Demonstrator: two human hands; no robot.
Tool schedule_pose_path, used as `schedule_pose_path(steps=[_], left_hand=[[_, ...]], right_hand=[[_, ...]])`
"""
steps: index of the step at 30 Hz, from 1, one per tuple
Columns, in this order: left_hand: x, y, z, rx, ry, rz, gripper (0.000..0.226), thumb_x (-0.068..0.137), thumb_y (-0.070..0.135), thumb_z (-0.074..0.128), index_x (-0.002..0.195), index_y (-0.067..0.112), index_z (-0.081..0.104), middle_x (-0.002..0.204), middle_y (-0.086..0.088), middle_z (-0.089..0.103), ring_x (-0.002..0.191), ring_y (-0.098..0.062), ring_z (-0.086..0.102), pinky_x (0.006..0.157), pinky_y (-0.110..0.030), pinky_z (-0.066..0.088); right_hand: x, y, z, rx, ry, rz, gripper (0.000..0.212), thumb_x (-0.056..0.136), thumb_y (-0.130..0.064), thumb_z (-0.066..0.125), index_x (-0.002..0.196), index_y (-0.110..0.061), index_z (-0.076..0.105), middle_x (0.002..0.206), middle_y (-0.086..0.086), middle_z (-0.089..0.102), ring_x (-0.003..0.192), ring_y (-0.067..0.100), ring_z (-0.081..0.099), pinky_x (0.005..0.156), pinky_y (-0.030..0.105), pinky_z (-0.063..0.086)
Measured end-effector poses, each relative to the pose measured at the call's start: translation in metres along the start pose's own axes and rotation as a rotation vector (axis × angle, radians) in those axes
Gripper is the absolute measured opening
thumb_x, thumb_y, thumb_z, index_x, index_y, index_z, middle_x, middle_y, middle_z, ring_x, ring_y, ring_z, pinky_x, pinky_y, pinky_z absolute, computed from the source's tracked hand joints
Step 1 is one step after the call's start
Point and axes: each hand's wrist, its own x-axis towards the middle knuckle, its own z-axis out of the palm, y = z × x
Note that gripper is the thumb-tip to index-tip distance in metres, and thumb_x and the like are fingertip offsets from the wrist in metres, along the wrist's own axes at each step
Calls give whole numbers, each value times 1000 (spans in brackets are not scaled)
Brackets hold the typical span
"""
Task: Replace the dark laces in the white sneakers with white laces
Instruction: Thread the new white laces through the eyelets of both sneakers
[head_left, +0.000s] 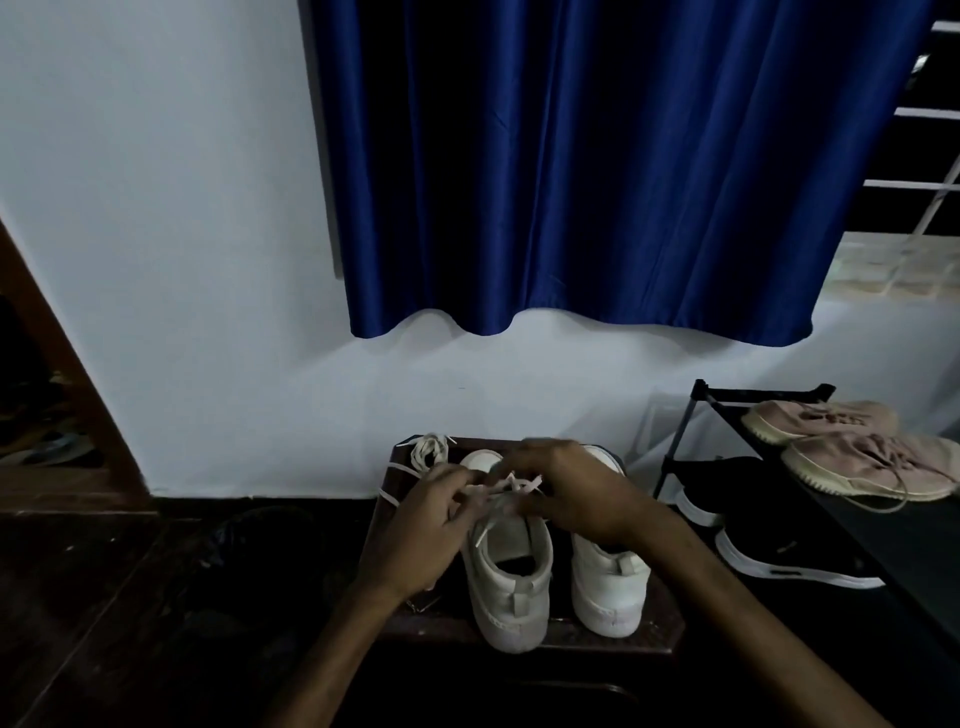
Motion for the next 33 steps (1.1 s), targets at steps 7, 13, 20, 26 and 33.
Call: schedule_pose_path(steps=[7,13,20,26,33], left_hand=[[16,6,9,136,-37,-75,12,84,16,71,94,10,75,81,3,61,80,-11,63,73,-26,47],[34,20,-21,212,-199,-186,28,97,9,52,76,18,69,85,-8,67,62,-8,60,63,-25,47],[94,121,-96,-738,-12,-295,25,102,8,38,87,7,58,71,-6,54,64,-18,56,69,-38,59],[146,212,-155,-774,132,-25,24,103,19,47,91,9,65,58,3,50,50,-9,50,59,-33,59],[172,292,-205,-696,192,129,22,102,6,44,96,7,66,75,-4,58,58,-13,56,58,-38,61]], right_hand=[[2,9,30,-320,96,-121,24,77,-18,60,98,-27,69,84,0,69,83,23,63,69,36,49],[12,12,-13,229,271,73,12,89,-11,66,89,-18,76,78,-4,75,72,2,69,70,14,50],[50,-26,-124,788,552,246,22,102,-16,47,98,-3,64,61,5,54,52,13,53,54,23,51],[81,-69,-224,833,699,160,26,101,-22,49,94,-4,67,63,1,59,49,9,53,48,22,49],[101,-101,-303,813,753,52,20,99,-10,51,98,-5,70,74,3,65,57,8,58,59,24,55]])
